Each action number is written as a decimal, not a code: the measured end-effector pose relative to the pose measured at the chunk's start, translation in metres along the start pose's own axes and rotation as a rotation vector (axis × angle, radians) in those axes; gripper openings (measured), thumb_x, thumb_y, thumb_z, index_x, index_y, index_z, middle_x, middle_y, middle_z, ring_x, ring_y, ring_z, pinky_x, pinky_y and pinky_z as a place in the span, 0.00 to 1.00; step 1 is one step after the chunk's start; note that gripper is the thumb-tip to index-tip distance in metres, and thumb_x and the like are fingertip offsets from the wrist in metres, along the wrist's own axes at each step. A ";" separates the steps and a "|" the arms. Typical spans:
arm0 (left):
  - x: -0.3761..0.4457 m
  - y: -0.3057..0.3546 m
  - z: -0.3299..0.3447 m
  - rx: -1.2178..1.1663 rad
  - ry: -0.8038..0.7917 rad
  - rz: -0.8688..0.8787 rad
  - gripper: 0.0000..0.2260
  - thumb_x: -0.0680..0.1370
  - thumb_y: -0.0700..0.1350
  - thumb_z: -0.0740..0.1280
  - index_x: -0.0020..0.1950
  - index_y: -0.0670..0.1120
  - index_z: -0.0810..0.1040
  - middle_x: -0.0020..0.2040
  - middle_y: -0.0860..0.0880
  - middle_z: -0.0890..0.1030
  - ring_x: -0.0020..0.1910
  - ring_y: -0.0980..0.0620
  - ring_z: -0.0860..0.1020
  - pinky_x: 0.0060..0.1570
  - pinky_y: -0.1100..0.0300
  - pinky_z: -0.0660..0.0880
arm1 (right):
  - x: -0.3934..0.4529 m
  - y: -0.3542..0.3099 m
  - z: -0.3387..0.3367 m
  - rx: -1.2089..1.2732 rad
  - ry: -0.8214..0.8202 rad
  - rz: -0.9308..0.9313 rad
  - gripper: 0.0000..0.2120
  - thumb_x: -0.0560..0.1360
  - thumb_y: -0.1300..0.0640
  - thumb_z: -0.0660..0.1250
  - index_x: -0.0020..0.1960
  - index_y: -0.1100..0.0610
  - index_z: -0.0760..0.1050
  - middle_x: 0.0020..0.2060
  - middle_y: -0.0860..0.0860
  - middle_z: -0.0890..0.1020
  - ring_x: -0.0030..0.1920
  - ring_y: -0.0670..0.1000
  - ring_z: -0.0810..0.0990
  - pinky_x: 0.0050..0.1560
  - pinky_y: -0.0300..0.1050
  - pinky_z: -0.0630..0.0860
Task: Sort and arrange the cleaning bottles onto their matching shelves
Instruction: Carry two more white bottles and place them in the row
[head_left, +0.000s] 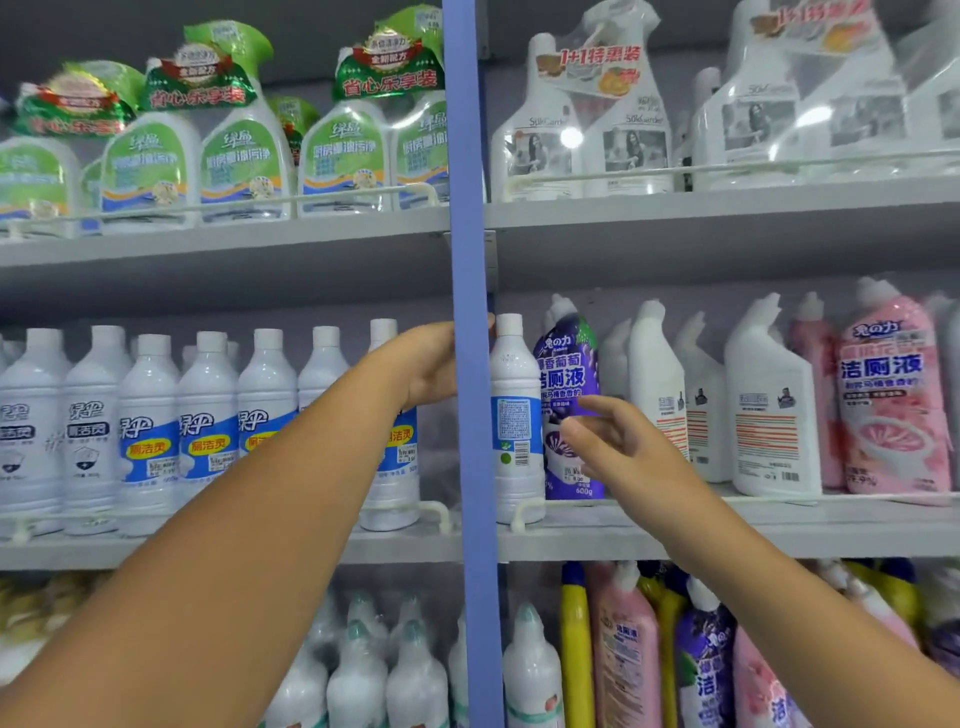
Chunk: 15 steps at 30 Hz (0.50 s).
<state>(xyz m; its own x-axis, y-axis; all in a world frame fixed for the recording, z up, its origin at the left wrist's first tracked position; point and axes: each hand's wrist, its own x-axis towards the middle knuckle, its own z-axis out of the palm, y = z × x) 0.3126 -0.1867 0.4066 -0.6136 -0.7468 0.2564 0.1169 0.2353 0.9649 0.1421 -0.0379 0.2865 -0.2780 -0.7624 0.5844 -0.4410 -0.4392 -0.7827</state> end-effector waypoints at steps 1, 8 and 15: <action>0.002 0.001 0.002 0.014 0.001 -0.026 0.17 0.82 0.53 0.66 0.65 0.43 0.78 0.59 0.42 0.80 0.57 0.46 0.79 0.56 0.52 0.78 | -0.004 -0.002 0.000 -0.011 0.004 -0.009 0.25 0.76 0.40 0.68 0.71 0.45 0.70 0.59 0.40 0.80 0.59 0.40 0.80 0.56 0.40 0.80; 0.015 0.001 0.002 0.149 0.081 0.015 0.14 0.79 0.51 0.71 0.59 0.44 0.81 0.56 0.45 0.85 0.56 0.46 0.83 0.62 0.47 0.78 | -0.018 -0.001 0.001 -0.017 0.010 0.034 0.23 0.77 0.42 0.68 0.70 0.46 0.72 0.55 0.41 0.82 0.58 0.44 0.82 0.64 0.53 0.79; 0.005 0.022 -0.005 0.341 0.154 0.125 0.09 0.82 0.40 0.66 0.43 0.43 0.80 0.36 0.49 0.81 0.35 0.53 0.81 0.39 0.62 0.80 | -0.014 0.003 0.014 0.028 -0.002 0.093 0.18 0.79 0.44 0.68 0.66 0.45 0.73 0.57 0.45 0.83 0.56 0.45 0.84 0.59 0.52 0.82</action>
<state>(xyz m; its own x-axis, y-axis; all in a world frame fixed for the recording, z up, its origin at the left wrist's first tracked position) 0.3155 -0.1886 0.4291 -0.4835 -0.7778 0.4016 -0.0991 0.5045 0.8577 0.1560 -0.0353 0.2728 -0.3149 -0.8016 0.5082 -0.3893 -0.3792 -0.8394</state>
